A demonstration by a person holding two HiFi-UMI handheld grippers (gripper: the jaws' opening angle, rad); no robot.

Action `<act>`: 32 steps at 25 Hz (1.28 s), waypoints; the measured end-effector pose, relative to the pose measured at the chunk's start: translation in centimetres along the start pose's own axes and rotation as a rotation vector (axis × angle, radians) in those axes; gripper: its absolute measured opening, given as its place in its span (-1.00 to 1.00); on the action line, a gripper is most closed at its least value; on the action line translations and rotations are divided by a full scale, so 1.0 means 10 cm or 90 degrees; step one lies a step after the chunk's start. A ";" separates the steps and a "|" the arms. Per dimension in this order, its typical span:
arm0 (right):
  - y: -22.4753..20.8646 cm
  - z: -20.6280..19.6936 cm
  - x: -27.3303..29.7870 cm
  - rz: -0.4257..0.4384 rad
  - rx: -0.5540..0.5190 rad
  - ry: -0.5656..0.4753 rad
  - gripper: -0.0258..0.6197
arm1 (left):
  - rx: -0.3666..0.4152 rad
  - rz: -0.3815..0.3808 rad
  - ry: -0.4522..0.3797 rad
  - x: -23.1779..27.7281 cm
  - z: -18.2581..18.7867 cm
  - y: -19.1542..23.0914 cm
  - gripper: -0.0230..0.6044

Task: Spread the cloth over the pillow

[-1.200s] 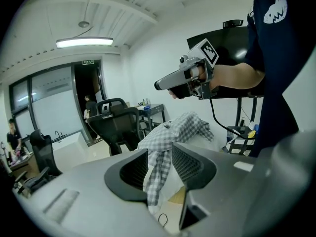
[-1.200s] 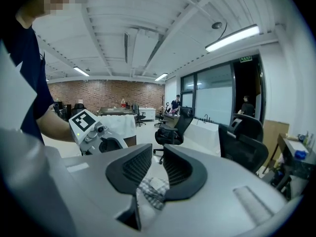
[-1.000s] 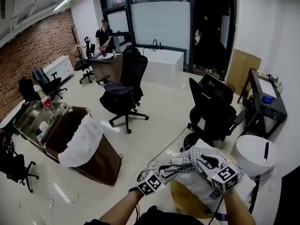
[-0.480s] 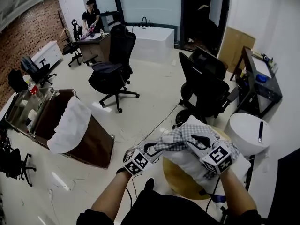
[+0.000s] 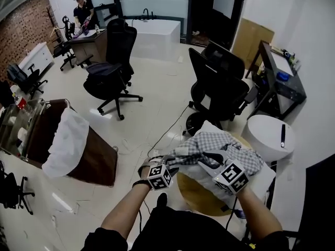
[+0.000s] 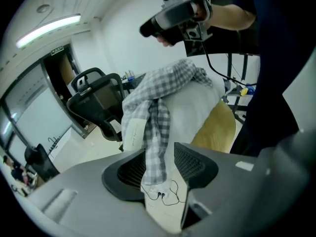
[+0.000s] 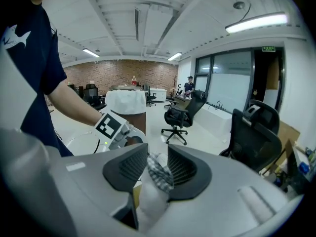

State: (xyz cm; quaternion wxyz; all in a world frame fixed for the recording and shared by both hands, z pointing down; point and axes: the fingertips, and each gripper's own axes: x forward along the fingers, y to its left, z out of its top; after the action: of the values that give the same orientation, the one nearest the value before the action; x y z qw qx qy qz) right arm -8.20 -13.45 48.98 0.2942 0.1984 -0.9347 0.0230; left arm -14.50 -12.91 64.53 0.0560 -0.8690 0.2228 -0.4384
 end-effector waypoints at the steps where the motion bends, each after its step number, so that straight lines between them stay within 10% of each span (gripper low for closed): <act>1: 0.02 -0.02 0.02 -0.001 0.003 0.004 -0.49 | 0.019 -0.003 0.011 0.09 -0.04 -0.01 -0.38; 19: -0.45 -0.78 0.01 -0.116 -0.052 0.172 -0.36 | 0.144 0.015 0.014 0.07 0.00 0.32 -0.93; 29: -0.47 -1.11 0.23 -0.014 -0.072 0.286 -0.16 | 0.140 0.040 0.005 -0.08 0.02 0.56 -0.93; 32: -0.53 -1.27 0.25 -0.041 -0.109 0.337 -0.38 | 0.142 0.035 0.002 -0.07 0.00 0.54 -0.93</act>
State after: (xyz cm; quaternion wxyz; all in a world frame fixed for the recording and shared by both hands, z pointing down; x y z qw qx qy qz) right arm -1.22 -17.21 60.47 0.5444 0.1896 -0.8170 -0.0145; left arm -16.74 -17.44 62.41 0.1640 -0.8502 0.1967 -0.4600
